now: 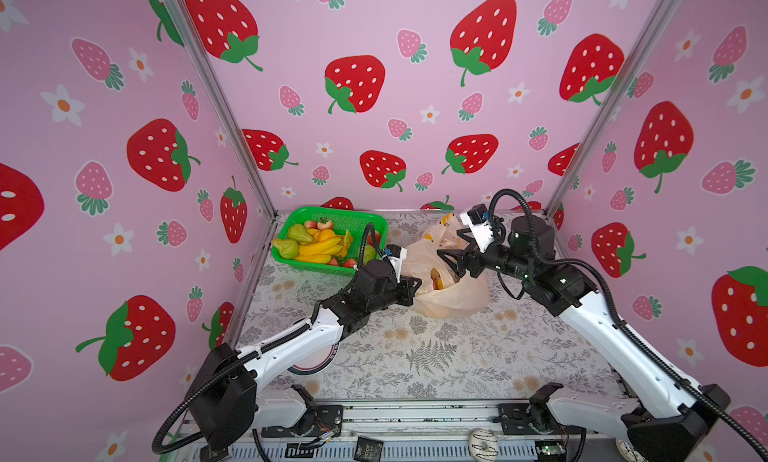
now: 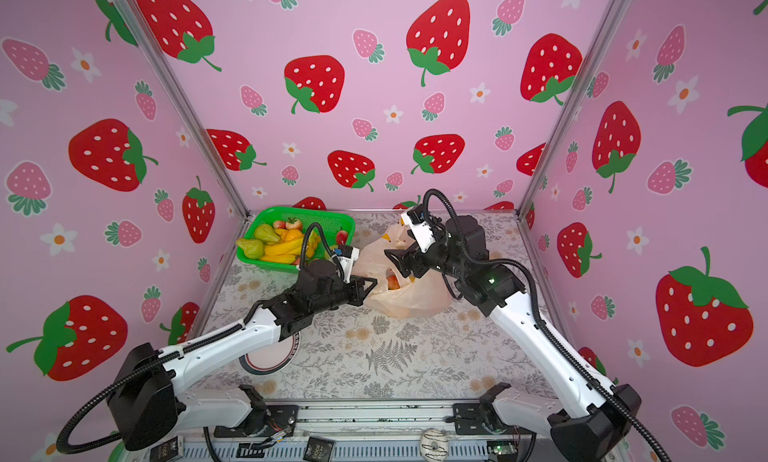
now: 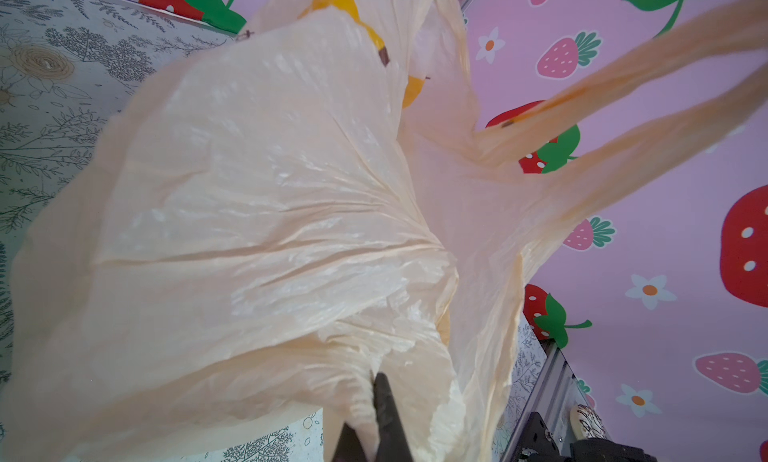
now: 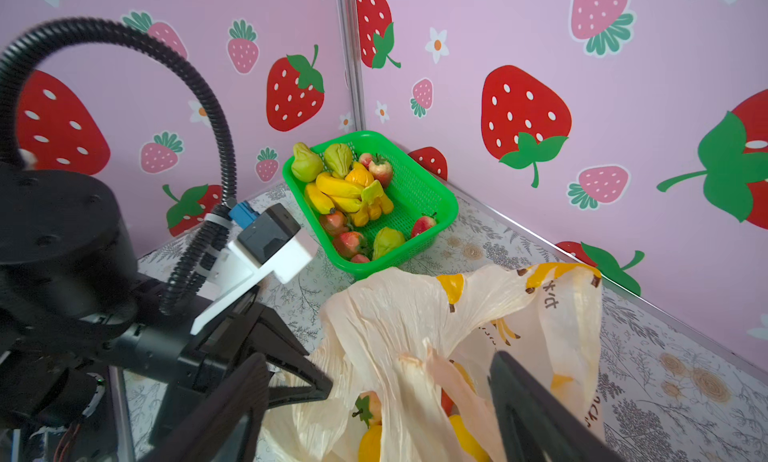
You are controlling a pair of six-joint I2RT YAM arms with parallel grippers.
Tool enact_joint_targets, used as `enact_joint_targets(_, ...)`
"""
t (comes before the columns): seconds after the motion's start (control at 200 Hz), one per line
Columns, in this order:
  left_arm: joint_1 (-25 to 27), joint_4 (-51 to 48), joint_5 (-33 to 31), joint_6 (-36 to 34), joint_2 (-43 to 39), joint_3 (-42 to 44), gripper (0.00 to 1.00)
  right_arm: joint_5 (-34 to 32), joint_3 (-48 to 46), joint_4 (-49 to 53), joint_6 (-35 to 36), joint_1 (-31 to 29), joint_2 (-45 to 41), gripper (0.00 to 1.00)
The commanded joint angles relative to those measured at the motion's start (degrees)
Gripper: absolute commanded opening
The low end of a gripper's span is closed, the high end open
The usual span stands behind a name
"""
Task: Place the fake fruits into the plastic bag and tie a complex knot
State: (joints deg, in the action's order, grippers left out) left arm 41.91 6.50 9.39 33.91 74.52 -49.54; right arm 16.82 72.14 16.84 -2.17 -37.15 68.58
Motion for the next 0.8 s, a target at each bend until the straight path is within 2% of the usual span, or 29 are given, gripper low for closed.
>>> enact_joint_targets(0.0,0.1,-0.4,-1.2,0.1,0.4,-2.8,0.01,-6.1,-0.6,-2.4,3.2,-0.2,2.6,0.77)
enact_joint_targets(0.135,0.1,-0.8,-1.1,-0.2,0.6,-2.9,0.01,-11.1,-2.1,-5.5,3.0,-0.3,3.7,0.60)
enact_joint_targets(0.3,0.1,-1.7,-1.1,-1.5,1.0,-3.5,0.02,-13.1,-6.6,-9.7,2.0,-0.3,0.1,0.29)
enact_joint_targets(0.355,0.1,-2.9,-3.5,-2.7,0.6,-3.9,0.04,-14.6,-8.3,-10.4,1.1,-0.2,-1.8,0.22)
enact_joint_targets(0.405,0.1,-4.4,-4.9,-4.5,-0.3,-4.3,0.17,-16.4,-9.9,-10.7,0.0,0.0,-3.5,0.17)
enact_joint_targets(0.5,0.1,-6.8,-8.2,-8.7,-2.9,-4.8,0.36,-17.2,-12.9,-10.9,-2.3,0.4,-6.2,0.14)
enact_joint_targets(0.595,0.3,-10.5,-10.9,-14.7,-4.9,-6.8,0.49,-16.2,-15.6,-12.0,-4.8,0.7,-8.6,0.13)
enact_joint_targets(0.66,0.5,-14.0,-12.9,-19.2,-5.1,-9.3,0.53,-14.6,-17.6,-13.7,-6.7,0.8,-10.0,0.12)
enact_joint_targets(0.795,1.9,-18.5,-14.4,-30.0,-4.1,-14.6,0.55,-13.7,-20.3,-17.0,-11.0,1.1,-11.1,0.09)
